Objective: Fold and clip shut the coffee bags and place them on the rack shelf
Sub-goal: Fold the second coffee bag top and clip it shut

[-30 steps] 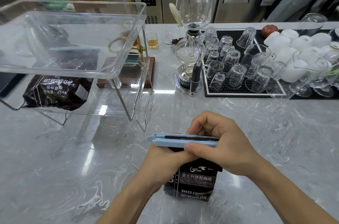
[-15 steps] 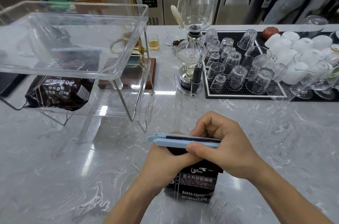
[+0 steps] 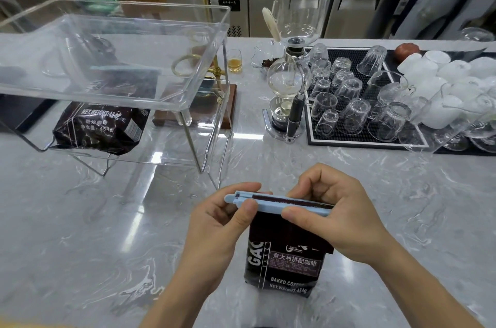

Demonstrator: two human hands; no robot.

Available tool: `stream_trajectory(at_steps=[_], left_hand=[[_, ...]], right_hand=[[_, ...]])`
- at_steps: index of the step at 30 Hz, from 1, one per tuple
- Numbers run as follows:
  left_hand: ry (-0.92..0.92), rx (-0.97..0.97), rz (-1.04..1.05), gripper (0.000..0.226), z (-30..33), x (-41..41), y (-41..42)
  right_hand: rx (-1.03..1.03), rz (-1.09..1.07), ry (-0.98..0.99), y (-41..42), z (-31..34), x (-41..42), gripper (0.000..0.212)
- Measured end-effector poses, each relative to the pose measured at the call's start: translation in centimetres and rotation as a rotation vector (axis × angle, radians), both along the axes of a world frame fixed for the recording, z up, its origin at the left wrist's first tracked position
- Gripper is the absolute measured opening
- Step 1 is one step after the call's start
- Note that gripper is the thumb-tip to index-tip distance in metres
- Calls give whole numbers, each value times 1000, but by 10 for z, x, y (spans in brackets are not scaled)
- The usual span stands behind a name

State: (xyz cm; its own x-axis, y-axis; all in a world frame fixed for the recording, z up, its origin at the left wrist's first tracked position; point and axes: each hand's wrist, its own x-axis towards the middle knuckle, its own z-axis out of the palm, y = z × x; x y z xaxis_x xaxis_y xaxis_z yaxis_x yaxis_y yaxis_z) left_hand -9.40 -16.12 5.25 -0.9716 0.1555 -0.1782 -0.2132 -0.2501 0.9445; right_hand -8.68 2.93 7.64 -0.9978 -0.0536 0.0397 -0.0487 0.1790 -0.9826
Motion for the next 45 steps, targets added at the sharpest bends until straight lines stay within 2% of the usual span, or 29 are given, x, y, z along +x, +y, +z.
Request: stream_trajectory(at_steps=[14, 32, 34, 37, 41, 45], left_hand=[[40, 33, 67, 14, 2, 4, 7], [119, -121, 236, 12, -1, 9, 15], [115, -119, 248, 12, -3, 8, 16], [91, -111, 257, 12, -6, 5, 12], [27, -35, 153, 16, -6, 0, 9], [-8, 23, 84, 16, -6, -2, 17]], right_hand=[[1, -29, -10, 1, -2, 2, 24], [17, -62, 4, -1, -4, 1, 27], [-2, -93, -11, 0, -7, 2, 31], [-136, -157, -62, 4, -13, 7, 28], [-212, -196, -145, 6, -25, 13, 50], [-255, -196, -139, 0, -29, 15, 45]])
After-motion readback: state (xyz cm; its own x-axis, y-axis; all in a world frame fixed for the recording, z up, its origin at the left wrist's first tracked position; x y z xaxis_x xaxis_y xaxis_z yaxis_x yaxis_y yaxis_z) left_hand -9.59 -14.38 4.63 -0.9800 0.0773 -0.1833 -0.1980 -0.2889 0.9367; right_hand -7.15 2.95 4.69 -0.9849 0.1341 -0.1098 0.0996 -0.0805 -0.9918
